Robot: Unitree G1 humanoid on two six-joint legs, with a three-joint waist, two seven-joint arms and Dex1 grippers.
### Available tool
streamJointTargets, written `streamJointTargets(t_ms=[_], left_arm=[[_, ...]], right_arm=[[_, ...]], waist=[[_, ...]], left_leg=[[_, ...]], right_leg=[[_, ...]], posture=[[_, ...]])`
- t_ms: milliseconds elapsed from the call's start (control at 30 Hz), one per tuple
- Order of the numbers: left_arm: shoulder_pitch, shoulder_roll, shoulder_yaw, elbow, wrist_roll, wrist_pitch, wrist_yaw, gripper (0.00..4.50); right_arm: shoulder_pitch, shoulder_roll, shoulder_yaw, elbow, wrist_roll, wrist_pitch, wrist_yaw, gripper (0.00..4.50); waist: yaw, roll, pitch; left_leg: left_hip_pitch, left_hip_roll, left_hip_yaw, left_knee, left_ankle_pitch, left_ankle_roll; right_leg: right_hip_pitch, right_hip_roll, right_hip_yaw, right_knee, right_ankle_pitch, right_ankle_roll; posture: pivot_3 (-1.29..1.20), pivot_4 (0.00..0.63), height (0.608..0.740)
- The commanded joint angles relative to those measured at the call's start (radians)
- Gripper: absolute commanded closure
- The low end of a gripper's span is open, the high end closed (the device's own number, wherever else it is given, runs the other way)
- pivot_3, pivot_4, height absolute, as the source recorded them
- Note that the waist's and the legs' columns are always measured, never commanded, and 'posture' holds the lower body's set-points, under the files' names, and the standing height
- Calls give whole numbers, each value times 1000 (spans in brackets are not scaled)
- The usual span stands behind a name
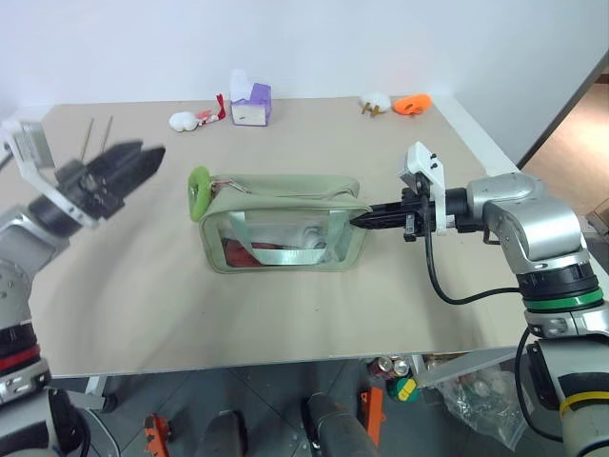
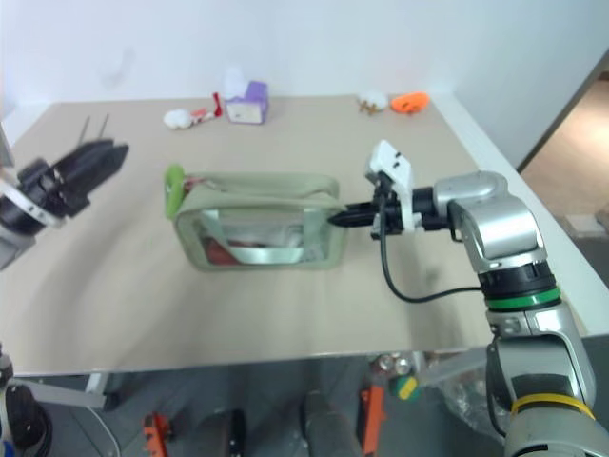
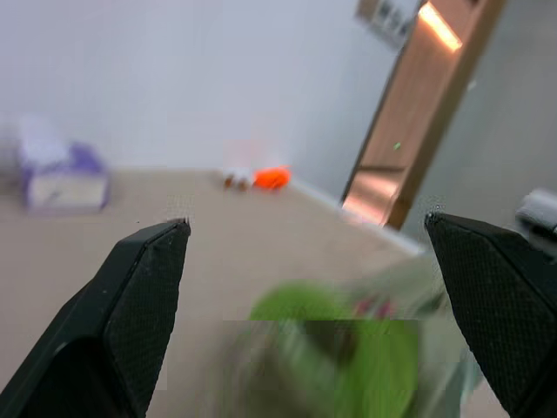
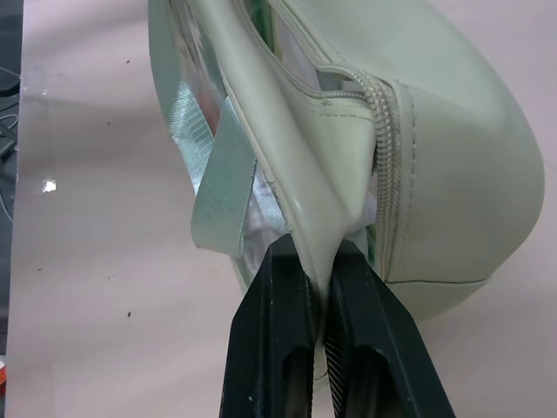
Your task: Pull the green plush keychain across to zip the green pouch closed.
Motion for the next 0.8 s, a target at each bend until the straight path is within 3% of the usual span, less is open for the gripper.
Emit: streamJointTargets(t_ms=[33, 433, 767, 800], left_arm=[[-8, 21, -16, -7, 20, -18, -22, 0], [-24, -28, -131, 32, 102, -38, -24, 0], [-54, -80, -158, 38, 138, -57, -8, 0], [-58, -88, -156, 38, 137, -60, -4, 258]], right_arm=[[12, 0, 5, -15, -5, -3, 1, 4459], [37, -9, -13, -47, 1, 11, -17, 4459], [52, -20, -22, -72, 9, 27, -32, 4459], [52, -19, -22, -73, 10, 28, -34, 4488]], waist=[[1, -2, 0], [0, -3, -1], [1, -3, -1], [1, -3, -1]], left_leg=[[0, 0, 0, 0, 0, 0], [1, 0, 1, 1, 0, 0], [1, 0, 1, 1, 0, 0], [1, 0, 1, 1, 0, 0]], right_leg=[[0, 0, 0, 0, -1, -2], [1, 0, 1, 0, 0, -2], [2, 0, 0, 0, 0, -2], [2, 0, 0, 0, 0, -1]], posture=[[0, 150, 740], [0, 150, 740], [0, 150, 740], [0, 150, 740]])
